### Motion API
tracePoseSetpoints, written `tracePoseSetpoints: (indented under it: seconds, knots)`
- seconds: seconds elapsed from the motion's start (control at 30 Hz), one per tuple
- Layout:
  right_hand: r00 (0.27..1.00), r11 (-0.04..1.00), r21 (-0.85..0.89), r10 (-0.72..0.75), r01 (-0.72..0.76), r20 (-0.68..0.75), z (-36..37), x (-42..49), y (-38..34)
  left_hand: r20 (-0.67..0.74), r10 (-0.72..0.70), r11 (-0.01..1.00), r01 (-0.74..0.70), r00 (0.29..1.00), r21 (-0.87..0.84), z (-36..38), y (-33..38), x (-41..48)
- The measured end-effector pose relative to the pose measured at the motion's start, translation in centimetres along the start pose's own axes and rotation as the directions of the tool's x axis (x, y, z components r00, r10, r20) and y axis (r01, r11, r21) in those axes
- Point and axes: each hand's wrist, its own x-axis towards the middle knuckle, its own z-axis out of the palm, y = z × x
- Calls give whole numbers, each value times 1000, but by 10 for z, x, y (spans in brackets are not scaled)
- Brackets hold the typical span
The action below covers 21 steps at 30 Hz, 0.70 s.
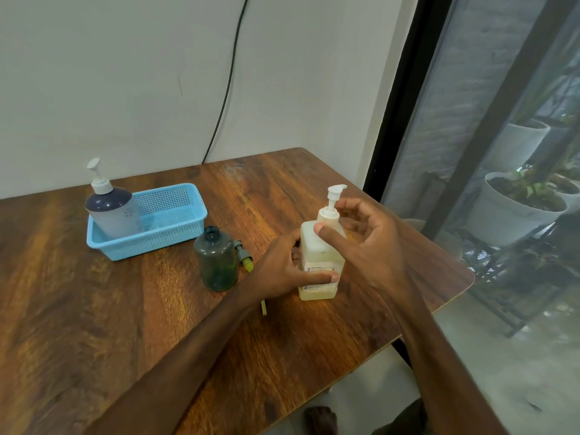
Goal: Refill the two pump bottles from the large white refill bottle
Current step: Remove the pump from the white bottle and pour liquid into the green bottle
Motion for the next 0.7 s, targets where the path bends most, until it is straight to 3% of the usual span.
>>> tracePoseSetpoints:
  seconds: [0.1, 0.23, 0.4, 0.7]
  knots:
    - [999, 998, -54, -11, 8, -50, 0, 0, -2, 1, -9, 1000, 9, 1000, -2, 0, -1, 1]
    - [999, 994, -99, -47, 46, -11, -3, 4, -4, 7, -10, 1000, 10, 1000, -4, 0, -1, 1]
    - [995, 995, -16, -102, 103, 22, -8, 11, -10, -1, 5, 1000, -5, 1000, 9, 0, -3, 0]
    - [982, 982, -26, -185, 185, -29, -29, 27, -41, 12, -3, 1000, 3, 1000, 14, -1, -2, 0]
